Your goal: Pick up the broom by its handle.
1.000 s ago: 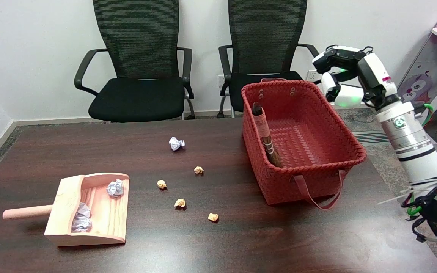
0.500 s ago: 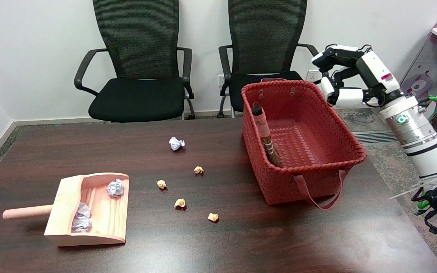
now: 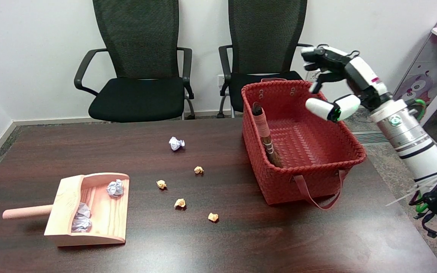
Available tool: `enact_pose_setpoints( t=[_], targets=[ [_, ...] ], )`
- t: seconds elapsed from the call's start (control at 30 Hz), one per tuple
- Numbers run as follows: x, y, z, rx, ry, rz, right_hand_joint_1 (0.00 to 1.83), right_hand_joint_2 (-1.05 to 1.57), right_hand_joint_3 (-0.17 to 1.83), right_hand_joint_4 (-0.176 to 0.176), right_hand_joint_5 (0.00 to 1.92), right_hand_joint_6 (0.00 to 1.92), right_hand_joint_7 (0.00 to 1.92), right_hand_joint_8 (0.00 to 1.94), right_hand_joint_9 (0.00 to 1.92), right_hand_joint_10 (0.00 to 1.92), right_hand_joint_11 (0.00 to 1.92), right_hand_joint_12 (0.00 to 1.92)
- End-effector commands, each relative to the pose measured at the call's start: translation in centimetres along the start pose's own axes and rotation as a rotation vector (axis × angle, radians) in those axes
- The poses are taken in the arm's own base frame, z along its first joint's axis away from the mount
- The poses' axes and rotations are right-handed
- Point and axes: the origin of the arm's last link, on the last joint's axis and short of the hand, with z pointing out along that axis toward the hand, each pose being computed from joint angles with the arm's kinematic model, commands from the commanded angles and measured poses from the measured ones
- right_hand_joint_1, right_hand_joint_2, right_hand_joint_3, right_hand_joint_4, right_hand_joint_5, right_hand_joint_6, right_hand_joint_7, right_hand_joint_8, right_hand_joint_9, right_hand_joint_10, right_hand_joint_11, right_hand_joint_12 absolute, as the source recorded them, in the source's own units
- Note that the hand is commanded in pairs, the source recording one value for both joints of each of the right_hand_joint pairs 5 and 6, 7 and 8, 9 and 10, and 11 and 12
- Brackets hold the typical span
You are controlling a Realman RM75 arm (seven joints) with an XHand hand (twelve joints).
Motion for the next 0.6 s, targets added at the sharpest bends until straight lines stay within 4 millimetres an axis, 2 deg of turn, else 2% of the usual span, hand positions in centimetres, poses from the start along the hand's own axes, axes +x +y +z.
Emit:
enact_pose_setpoints(
  t=[0.03,0.2,0.3,0.43,0.47,0.53,0.6],
  targets=[
    [-6.5,-4.5,1.2,-0.051,-0.201,0.429,0.9,0.03,0.83,-0.164,0.3,0.3,0.3,0.3,0.49,0.49,0.9,0.9],
    [-8.2,-5.0,0.8,-0.075,-0.169,0.575,0.81,0.01,0.57,-0.166,0.16,0.16,0.16,0.16,0.4,0.4,0.77,0.77],
    [-9.2,-4.7,0.4,-0.088,-0.146,0.655,0.8,-0.02,0.54,-0.157,0.13,0.13,0.13,0.13,0.38,0.38,0.73,0.73],
    [-9.9,-3.6,0.1,-0.105,-0.097,0.678,0.8,-0.05,0.54,-0.145,0.12,0.12,0.12,0.12,0.36,0.36,0.69,0.69],
    [-10.0,-3.2,0.0,-0.112,-0.084,0.685,0.8,-0.07,0.56,-0.129,0.12,0.12,0.12,0.12,0.34,0.34,0.66,0.66],
    [-10.4,-2.9,-0.2,-0.12,-0.073,0.704,0.8,-0.09,0.56,-0.121,0.11,0.11,0.11,0.11,0.33,0.33,0.62,0.62],
    [-11.0,-2.8,-0.3,-0.119,-0.074,0.719,0.8,-0.11,0.53,-0.113,0.11,0.11,0.11,0.11,0.3,0.3,0.48,0.48]
  ],
)
